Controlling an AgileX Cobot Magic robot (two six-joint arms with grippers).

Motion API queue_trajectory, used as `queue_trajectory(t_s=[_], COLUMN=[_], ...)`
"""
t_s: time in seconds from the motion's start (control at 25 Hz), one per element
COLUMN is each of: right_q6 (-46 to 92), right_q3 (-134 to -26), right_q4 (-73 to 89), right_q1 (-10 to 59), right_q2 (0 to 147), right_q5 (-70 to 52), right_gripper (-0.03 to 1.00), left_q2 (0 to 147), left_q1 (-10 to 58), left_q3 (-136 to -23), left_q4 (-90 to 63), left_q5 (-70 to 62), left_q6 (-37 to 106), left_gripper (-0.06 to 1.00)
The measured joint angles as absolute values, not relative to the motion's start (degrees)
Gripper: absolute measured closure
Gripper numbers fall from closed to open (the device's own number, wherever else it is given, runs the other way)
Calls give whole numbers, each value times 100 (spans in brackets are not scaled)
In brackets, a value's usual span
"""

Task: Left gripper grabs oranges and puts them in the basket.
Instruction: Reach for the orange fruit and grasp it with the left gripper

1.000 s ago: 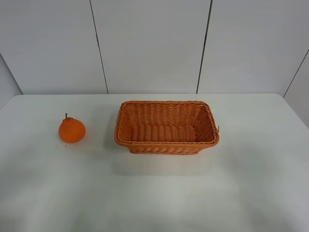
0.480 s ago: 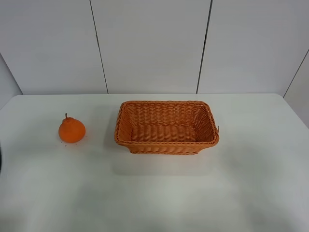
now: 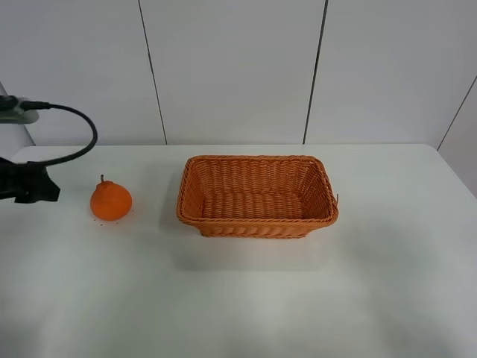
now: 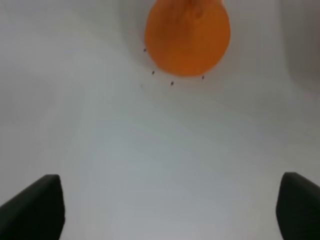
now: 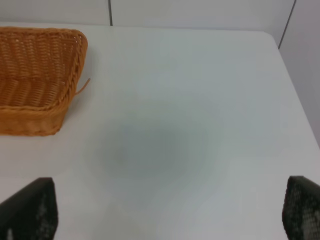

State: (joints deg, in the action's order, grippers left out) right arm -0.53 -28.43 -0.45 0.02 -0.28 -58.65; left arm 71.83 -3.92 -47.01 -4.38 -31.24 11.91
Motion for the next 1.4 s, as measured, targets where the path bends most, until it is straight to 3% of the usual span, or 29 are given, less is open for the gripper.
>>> queue_trajectory(t_s=[0.6, 1.4], right_q6=[-53, -53], right_q3=[-2843, -2843], right_q4=[-45, -45], right_q1=[2, 2], right_q2=[-28, -28], right_q5=[-5865, -5865], right_gripper=[27, 27], left_q2=[10048, 11822], left_q1=[-381, 297], left_q3=[-6776, -7376], left_q4=[-501, -434], left_q5=[-3089, -2532], left_q6=[1268, 1499], left_gripper=[-4, -3])
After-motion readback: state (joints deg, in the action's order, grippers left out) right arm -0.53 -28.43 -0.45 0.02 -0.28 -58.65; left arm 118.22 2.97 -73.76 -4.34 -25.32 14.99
